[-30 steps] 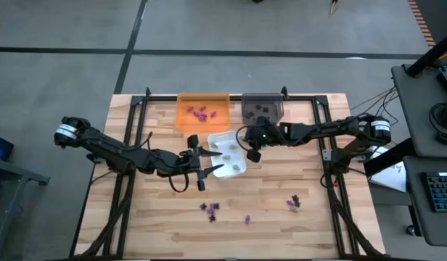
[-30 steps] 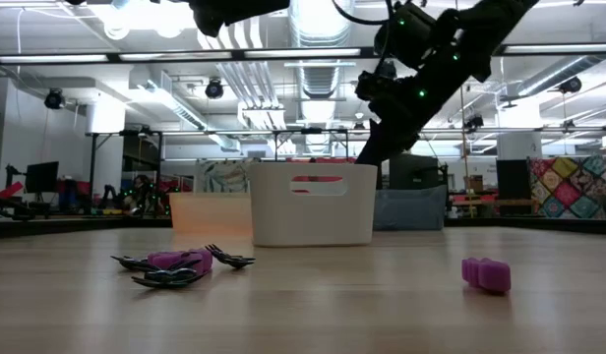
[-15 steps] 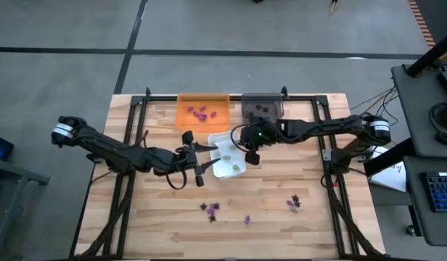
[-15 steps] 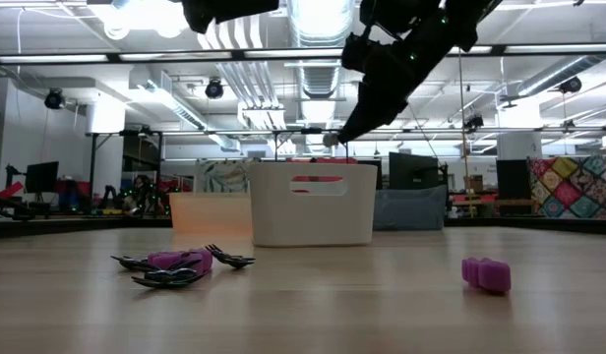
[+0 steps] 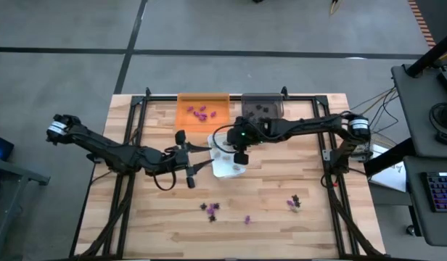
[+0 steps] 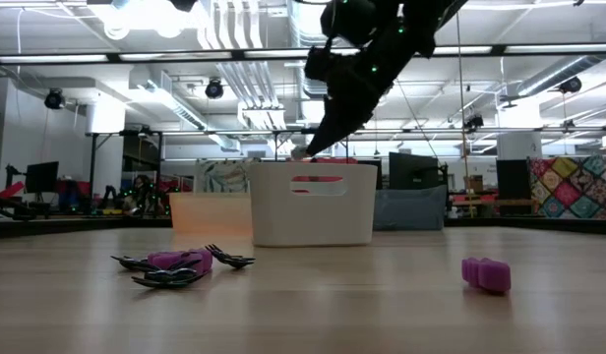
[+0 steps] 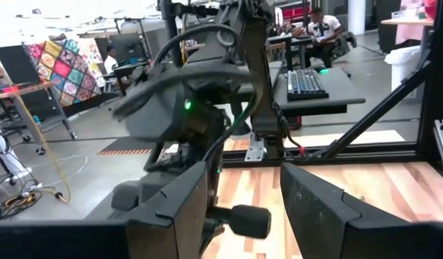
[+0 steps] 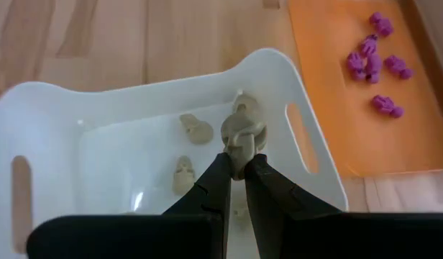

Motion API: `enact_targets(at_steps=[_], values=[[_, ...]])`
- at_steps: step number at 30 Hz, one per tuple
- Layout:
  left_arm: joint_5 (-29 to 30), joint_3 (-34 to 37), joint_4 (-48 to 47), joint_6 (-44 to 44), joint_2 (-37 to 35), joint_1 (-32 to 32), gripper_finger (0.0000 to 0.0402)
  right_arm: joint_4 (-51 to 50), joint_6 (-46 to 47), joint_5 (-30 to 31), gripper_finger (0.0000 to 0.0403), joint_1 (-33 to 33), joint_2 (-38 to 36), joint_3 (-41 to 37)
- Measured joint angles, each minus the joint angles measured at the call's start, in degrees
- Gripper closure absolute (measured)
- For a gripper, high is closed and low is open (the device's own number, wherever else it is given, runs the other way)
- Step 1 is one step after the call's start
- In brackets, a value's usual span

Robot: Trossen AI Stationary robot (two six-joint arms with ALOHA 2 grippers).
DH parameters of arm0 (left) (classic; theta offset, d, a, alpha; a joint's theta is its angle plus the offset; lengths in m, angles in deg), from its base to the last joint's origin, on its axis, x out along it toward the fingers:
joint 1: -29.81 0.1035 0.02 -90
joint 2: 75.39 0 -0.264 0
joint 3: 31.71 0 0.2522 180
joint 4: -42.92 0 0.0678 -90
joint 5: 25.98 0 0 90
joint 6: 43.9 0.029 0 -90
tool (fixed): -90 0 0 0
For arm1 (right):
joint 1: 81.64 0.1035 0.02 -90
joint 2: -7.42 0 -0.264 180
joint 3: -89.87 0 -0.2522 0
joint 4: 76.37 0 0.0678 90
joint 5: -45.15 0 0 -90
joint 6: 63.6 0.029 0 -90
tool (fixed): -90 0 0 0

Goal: Sort Halloween decoration
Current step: Put the white skull toy into the white bin

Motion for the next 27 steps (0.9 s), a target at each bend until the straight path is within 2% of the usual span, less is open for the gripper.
enact_targets(at_steps=[12,17,20,27], values=[[0.13,0.0,-1.71,-0.42,-1.34,-1.39,0.0242,-1.56,1.56,0.63,0.0372,-0.02,8.23,5.63],[2.63,0.0,-1.86,-0.42,-1.52,-1.88,0.0242,-1.72,2.59,2.32,0.0372,-0.02,11.75,6.88],[2.99,0.0,-2.15,-0.44,-1.59,-1.99,0.0242,-2.41,3.3,5.2,0.0372,-0.02,12.54,7.19],[3.02,0.0,-2.74,-0.44,-1.59,-1.99,0.0242,-2.85,5.97,5.7,0.0372,-0.04,12.46,7.15]])
